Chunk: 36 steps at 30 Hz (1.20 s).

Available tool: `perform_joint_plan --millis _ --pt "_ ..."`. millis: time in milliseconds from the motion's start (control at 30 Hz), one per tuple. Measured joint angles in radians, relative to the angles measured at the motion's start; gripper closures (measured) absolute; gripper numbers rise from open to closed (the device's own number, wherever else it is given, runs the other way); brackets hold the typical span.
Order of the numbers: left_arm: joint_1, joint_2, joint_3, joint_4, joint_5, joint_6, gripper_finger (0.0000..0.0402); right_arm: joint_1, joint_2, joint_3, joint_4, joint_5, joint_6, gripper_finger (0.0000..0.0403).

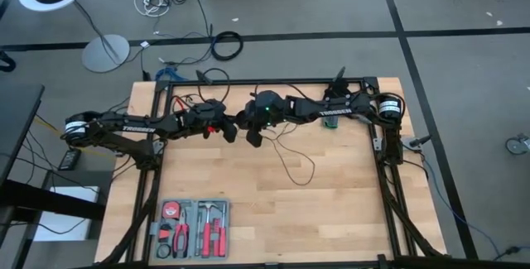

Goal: Coil cords
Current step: Coil the black wire onto the black spool

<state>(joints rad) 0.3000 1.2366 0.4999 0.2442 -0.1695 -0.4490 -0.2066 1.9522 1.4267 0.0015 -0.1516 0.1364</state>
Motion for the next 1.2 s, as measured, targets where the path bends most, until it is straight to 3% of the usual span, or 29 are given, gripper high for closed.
perform_joint_plan --millis 400,700,900,1000,1200 --pt "0.001 0.000 -0.001 0.018 0.029 0.000 0.0402 0.006 0.008 0.000 0.101 0.073 -0.034 0.0403" --pt "0.015 0.000 0.001 -0.048 0.024 0.024 0.0401 -0.010 -0.050 0.000 -0.108 0.222 -0.044 0.0403" --pt "0.035 0.000 0.003 -0.026 0.085 0.030 0.0402 -0.023 -0.084 0.002 -0.254 0.230 -0.035 0.0397" --pt "0.037 0.001 -0.001 -0.014 0.157 0.030 0.0402 -0.030 -0.078 -0.015 -0.308 0.237 -0.004 0.0383" --pt "0.049 0.000 -0.003 -0.027 0.169 0.030 0.0402 -0.029 -0.077 -0.078 -0.322 0.241 0.019 0.0336"
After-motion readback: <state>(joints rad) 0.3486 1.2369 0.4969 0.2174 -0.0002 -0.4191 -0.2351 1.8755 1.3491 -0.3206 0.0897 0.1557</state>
